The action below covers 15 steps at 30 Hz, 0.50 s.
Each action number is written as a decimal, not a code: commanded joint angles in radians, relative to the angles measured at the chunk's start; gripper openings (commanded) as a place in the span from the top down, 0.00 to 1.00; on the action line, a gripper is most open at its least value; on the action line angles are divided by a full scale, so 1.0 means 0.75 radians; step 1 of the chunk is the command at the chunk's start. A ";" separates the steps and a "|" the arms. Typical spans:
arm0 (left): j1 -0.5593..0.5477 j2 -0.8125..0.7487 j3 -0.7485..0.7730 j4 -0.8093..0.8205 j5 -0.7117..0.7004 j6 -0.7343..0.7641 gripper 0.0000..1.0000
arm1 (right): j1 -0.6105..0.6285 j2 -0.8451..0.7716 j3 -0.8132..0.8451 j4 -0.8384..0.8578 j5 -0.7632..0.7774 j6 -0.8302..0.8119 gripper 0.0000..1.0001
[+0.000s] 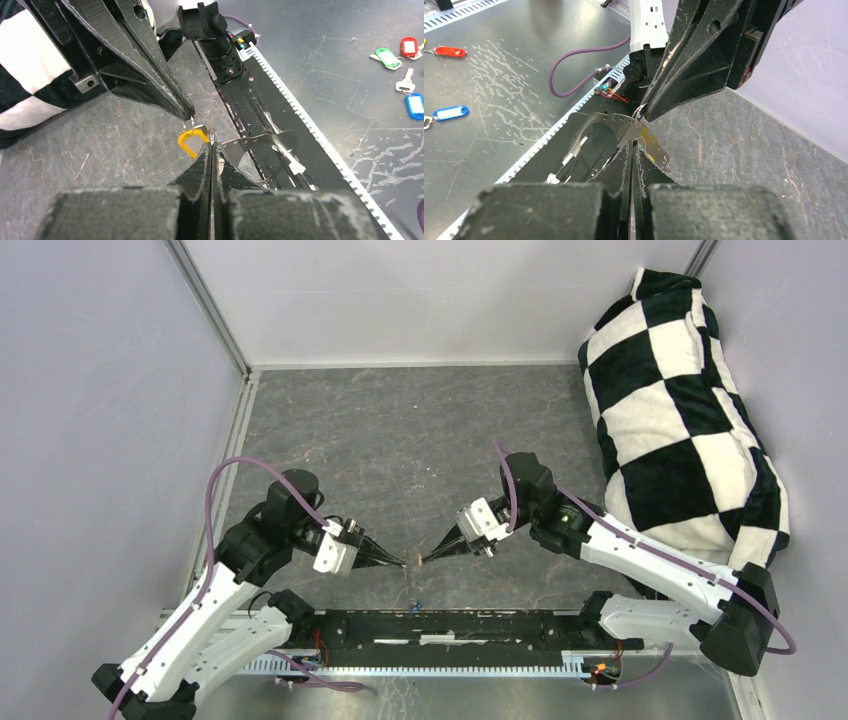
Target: Put the keys on the keyring
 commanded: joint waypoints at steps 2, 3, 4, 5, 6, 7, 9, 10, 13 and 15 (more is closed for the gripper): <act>0.006 0.076 0.131 -0.131 0.104 0.277 0.98 | 0.007 -0.019 0.091 -0.154 -0.061 -0.136 1.00; 0.005 0.085 0.135 -0.136 0.109 0.283 0.98 | 0.007 -0.020 0.093 -0.160 -0.061 -0.139 1.00; 0.005 0.087 0.138 -0.135 0.114 0.286 0.98 | 0.009 -0.020 0.095 -0.165 -0.061 -0.144 1.00; 0.005 0.088 0.139 -0.135 0.116 0.286 0.98 | 0.009 -0.022 0.096 -0.169 -0.060 -0.148 1.00; 0.005 0.088 0.138 -0.135 0.118 0.283 0.98 | 0.010 -0.022 0.098 -0.169 -0.061 -0.148 0.99; 0.005 0.090 0.140 -0.135 0.118 0.279 0.98 | 0.010 -0.022 0.100 -0.168 -0.061 -0.150 1.00; 0.005 0.089 0.140 -0.135 0.118 0.273 0.98 | 0.012 -0.020 0.105 -0.165 -0.059 -0.151 1.00; 0.006 0.090 0.140 -0.135 0.117 0.269 0.98 | 0.012 -0.020 0.108 -0.165 -0.060 -0.151 1.00; 0.005 0.088 0.142 -0.135 0.116 0.261 0.98 | 0.019 -0.018 0.111 -0.165 -0.060 -0.156 1.00; 0.006 0.090 0.144 -0.135 0.116 0.260 0.98 | 0.024 -0.013 0.113 -0.165 -0.057 -0.156 1.00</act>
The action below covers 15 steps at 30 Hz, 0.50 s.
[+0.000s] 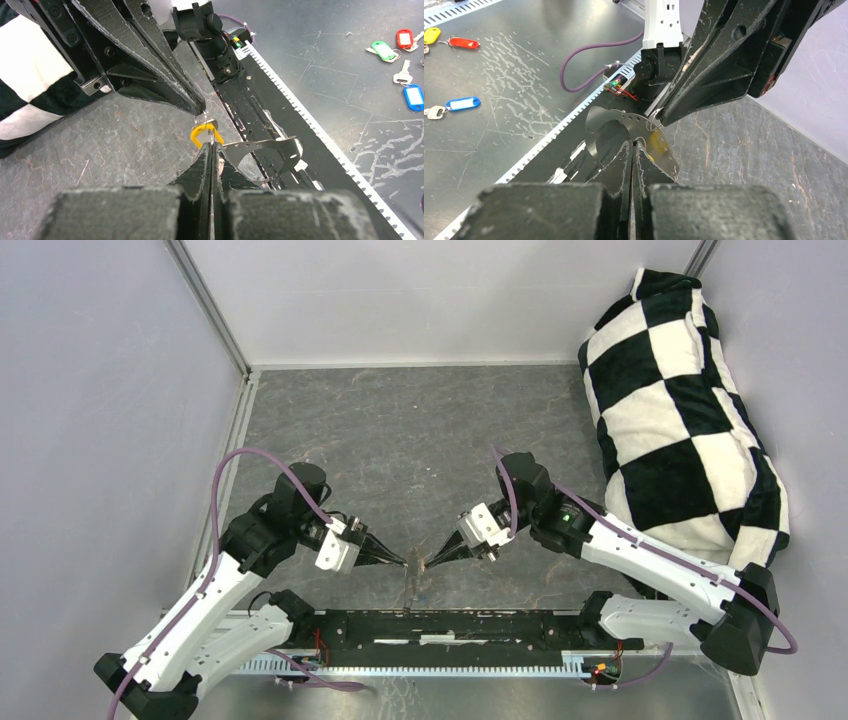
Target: Put the keys on the keyring
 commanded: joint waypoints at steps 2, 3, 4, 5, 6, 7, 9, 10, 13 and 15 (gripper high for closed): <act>0.005 -0.006 0.059 0.004 0.075 0.061 0.98 | 0.024 -0.008 0.071 0.009 -0.012 -0.030 0.99; 0.005 -0.004 0.060 0.002 0.076 0.062 0.98 | 0.028 -0.008 0.073 0.010 -0.009 -0.032 1.00; 0.005 -0.004 0.061 0.003 0.078 0.059 0.98 | 0.029 -0.008 0.075 0.010 -0.005 -0.033 1.00; 0.004 -0.004 0.062 0.002 0.076 0.057 0.98 | 0.031 -0.007 0.076 0.011 -0.002 -0.036 1.00; 0.005 -0.006 0.061 0.000 0.075 0.056 0.98 | 0.032 -0.008 0.075 0.014 -0.002 -0.035 1.00; 0.005 -0.006 0.061 0.002 0.076 0.055 0.98 | 0.034 -0.007 0.076 0.016 -0.001 -0.035 1.00; 0.004 -0.006 0.063 0.002 0.076 0.053 0.98 | 0.036 -0.004 0.078 0.018 0.000 -0.037 1.00; 0.005 -0.006 0.063 0.001 0.076 0.050 0.98 | 0.036 -0.001 0.080 0.018 0.001 -0.041 1.00; 0.005 -0.006 0.065 0.002 0.077 0.051 0.98 | 0.039 0.009 0.087 0.019 0.000 -0.043 1.00; 0.005 -0.007 0.063 0.001 0.076 0.046 0.98 | 0.042 0.015 0.092 0.018 0.001 -0.046 1.00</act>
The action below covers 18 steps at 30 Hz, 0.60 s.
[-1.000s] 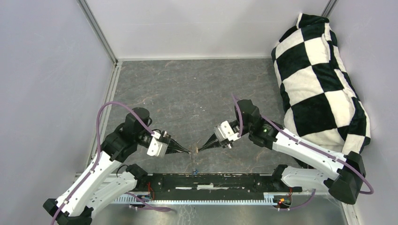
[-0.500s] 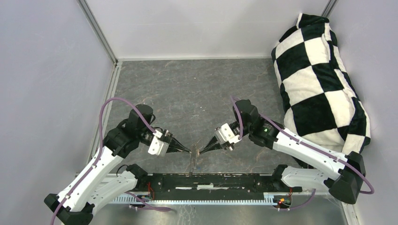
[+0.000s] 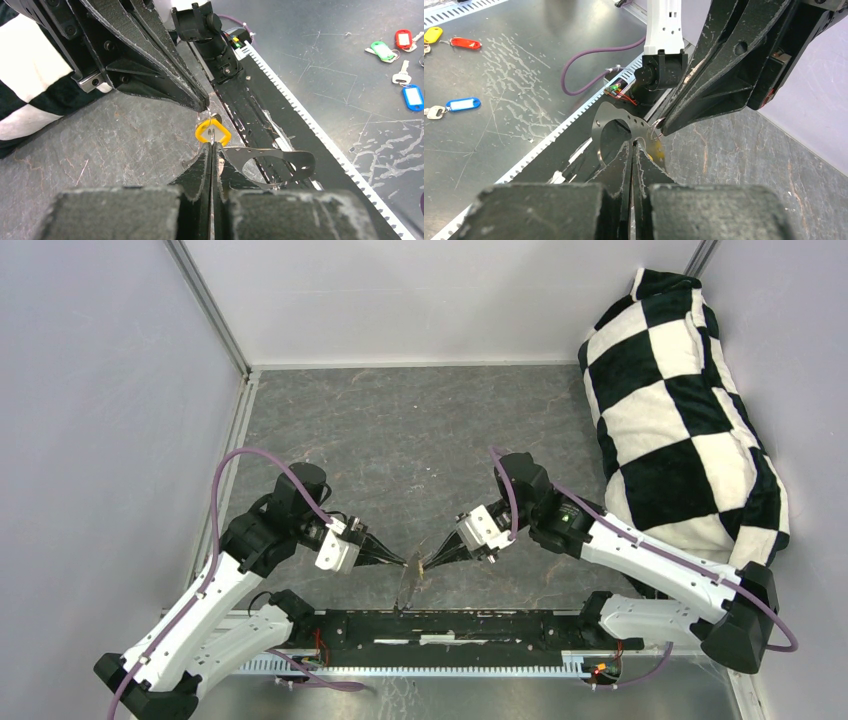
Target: Put the keys on the keyring
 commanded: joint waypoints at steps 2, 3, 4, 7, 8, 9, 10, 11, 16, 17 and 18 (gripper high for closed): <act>0.004 -0.010 0.063 0.006 0.075 0.045 0.98 | 0.015 0.016 0.072 0.026 0.001 -0.028 1.00; 0.004 -0.010 0.063 0.006 0.074 0.046 0.98 | 0.016 0.019 0.074 0.026 -0.001 -0.027 1.00; 0.005 -0.010 0.063 0.006 0.074 0.046 0.98 | 0.018 0.021 0.074 0.026 -0.002 -0.029 1.00; 0.004 -0.010 0.065 0.005 0.074 0.045 0.98 | 0.020 0.029 0.076 0.026 0.000 -0.031 1.00; 0.005 -0.010 0.065 0.005 0.074 0.045 0.98 | 0.021 0.032 0.078 0.022 0.000 -0.034 1.00; 0.005 -0.012 0.065 0.005 0.074 0.046 0.98 | 0.021 0.034 0.078 0.019 0.002 -0.037 1.00; 0.005 -0.014 0.064 0.006 0.076 0.046 0.98 | 0.022 0.037 0.080 0.015 0.003 -0.040 0.99; 0.005 -0.014 0.063 0.005 0.077 0.047 0.98 | 0.023 0.040 0.081 0.014 0.005 -0.039 1.00; 0.005 -0.020 0.061 0.006 0.077 0.038 0.98 | 0.022 0.038 0.086 0.018 0.018 -0.041 1.00; 0.005 -0.021 0.060 0.006 0.077 0.037 0.98 | 0.023 0.038 0.087 0.019 0.021 -0.041 1.00; 0.005 -0.022 0.060 0.005 0.076 0.039 0.98 | 0.022 0.039 0.088 0.020 0.021 -0.041 0.99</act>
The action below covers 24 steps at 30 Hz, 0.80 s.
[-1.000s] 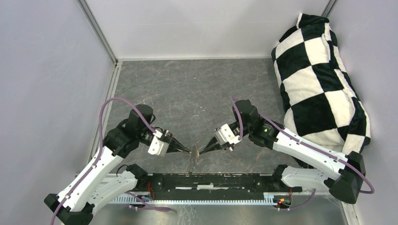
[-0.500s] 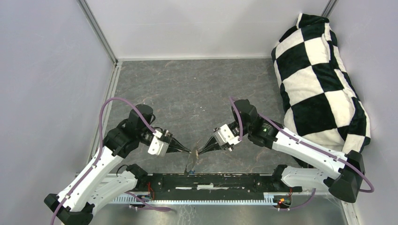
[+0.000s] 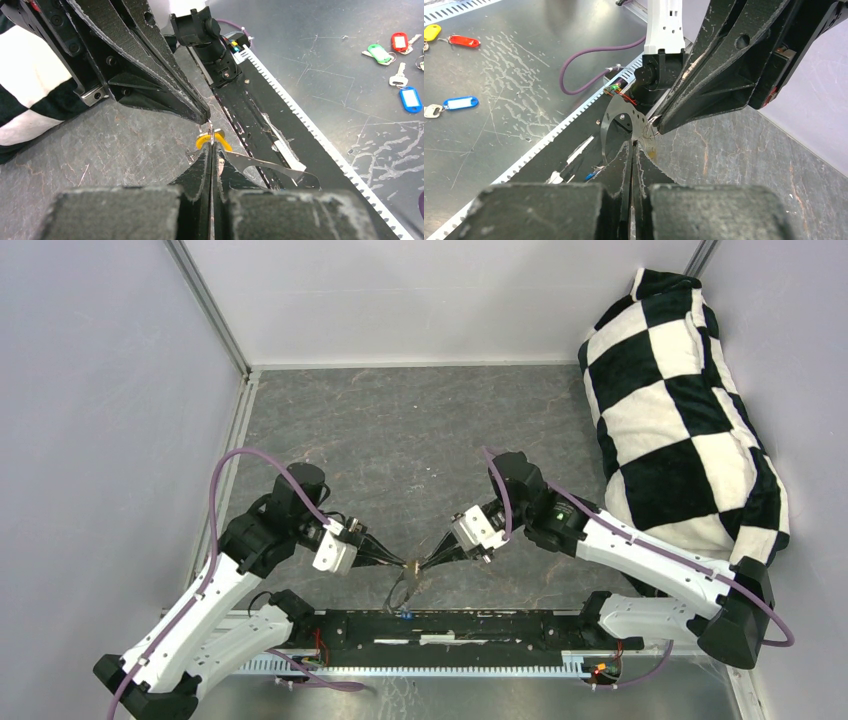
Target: Put the keys on the keyring
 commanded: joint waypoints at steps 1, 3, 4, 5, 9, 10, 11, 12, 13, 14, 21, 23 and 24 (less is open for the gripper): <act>0.004 -0.018 0.055 0.006 0.053 0.037 0.98 | 0.006 -0.003 0.069 0.025 0.016 -0.020 1.00; 0.005 -0.020 0.053 0.006 0.053 0.037 0.98 | 0.006 -0.003 0.070 0.033 0.015 -0.014 1.00; 0.005 -0.019 0.052 0.006 0.053 0.037 0.98 | 0.008 -0.003 0.070 0.038 0.012 -0.008 1.00; 0.005 -0.021 0.053 0.006 0.052 0.037 0.98 | 0.009 -0.003 0.070 0.042 0.011 -0.005 1.00; 0.004 -0.023 0.050 0.006 0.050 0.037 0.98 | 0.015 -0.002 0.072 0.046 0.012 -0.001 0.99; 0.005 -0.024 0.050 0.006 0.049 0.038 0.98 | 0.015 0.000 0.072 0.049 0.014 -0.001 1.00; 0.005 -0.025 0.050 0.006 0.049 0.039 0.98 | 0.015 0.000 0.072 0.050 0.014 -0.001 1.00; 0.005 -0.024 0.049 0.006 0.047 0.039 0.98 | 0.017 0.001 0.074 0.049 0.014 -0.001 1.00; 0.004 -0.026 0.048 0.006 0.047 0.039 0.98 | 0.018 0.001 0.074 0.051 0.013 0.002 0.99; 0.004 -0.027 0.047 0.006 0.044 0.039 0.98 | 0.020 0.000 0.076 0.054 0.014 0.004 1.00; 0.005 -0.030 0.040 0.005 0.028 0.045 0.98 | 0.027 -0.011 0.077 0.089 0.024 0.017 0.99; 0.005 -0.030 0.037 0.006 0.028 0.047 0.98 | 0.029 -0.016 0.072 0.103 0.023 0.028 1.00; 0.005 -0.030 0.036 0.006 0.028 0.047 0.98 | 0.028 -0.017 0.072 0.113 0.023 0.035 1.00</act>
